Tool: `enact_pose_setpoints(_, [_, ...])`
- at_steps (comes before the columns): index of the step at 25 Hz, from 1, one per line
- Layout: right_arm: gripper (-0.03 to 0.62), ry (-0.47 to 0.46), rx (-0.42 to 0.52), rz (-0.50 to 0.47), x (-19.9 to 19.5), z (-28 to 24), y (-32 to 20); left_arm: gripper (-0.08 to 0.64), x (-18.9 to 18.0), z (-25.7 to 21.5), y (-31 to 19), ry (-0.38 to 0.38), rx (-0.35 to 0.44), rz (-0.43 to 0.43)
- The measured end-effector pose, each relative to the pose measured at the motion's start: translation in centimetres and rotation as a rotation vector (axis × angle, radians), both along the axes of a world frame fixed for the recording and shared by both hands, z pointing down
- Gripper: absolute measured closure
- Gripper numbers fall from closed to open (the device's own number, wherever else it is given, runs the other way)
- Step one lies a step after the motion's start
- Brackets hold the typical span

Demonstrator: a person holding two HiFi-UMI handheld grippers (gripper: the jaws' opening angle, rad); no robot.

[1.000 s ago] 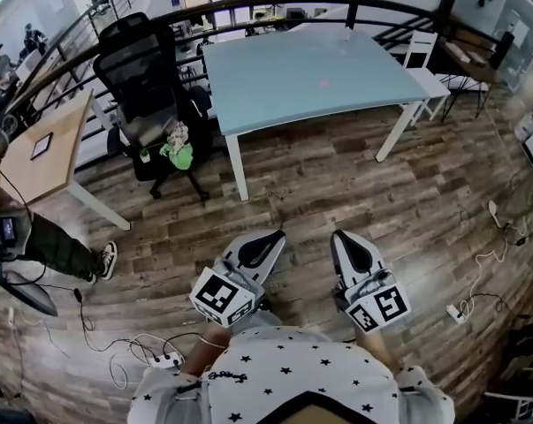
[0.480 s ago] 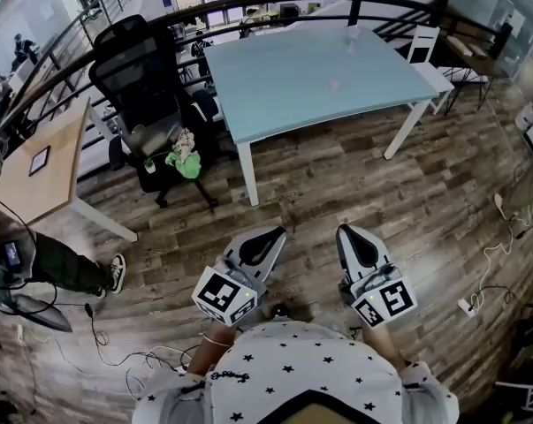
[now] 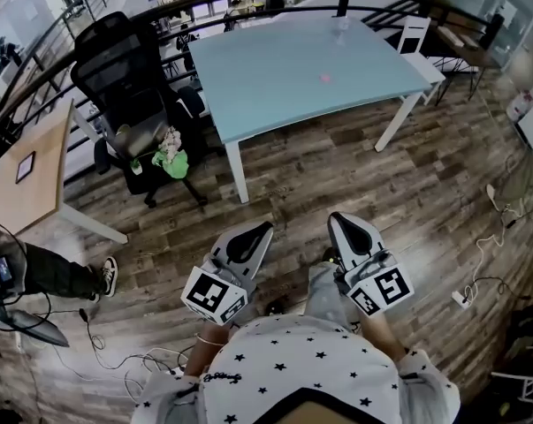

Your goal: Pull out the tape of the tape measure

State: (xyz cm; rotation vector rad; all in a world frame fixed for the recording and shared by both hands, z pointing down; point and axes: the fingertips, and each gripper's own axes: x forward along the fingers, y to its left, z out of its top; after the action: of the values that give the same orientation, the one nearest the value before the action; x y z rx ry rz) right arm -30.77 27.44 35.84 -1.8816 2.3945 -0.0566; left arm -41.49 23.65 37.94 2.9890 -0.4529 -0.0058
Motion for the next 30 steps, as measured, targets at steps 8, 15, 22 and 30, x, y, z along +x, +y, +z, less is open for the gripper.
enact_pose_setpoints(8, [0.604, -0.009, 0.011, -0.079, 3.0, -0.2, -4.5, 0.528, 2.2, 0.4, -3.6, -0.012, -0.020, -0.088])
enact_pose_setpoints(15, [0.604, -0.017, 0.002, -0.094, 8.3, 0.2, -7.7, 0.528, 7.6, 0.6, -6.6, -0.023, -0.012, -0.096])
enact_pose_setpoints(22, [0.604, -0.017, -0.007, -0.110, 14.3, 0.0, -11.2, 0.528, 13.4, 0.2, -10.2, -0.024, -0.022, -0.118])
enact_pose_setpoints(30, [0.604, -0.029, 0.002, -0.107, 22.6, -0.6, -13.3, 0.528, 22.4, -0.5, -12.7, -0.044, -0.016, -0.084])
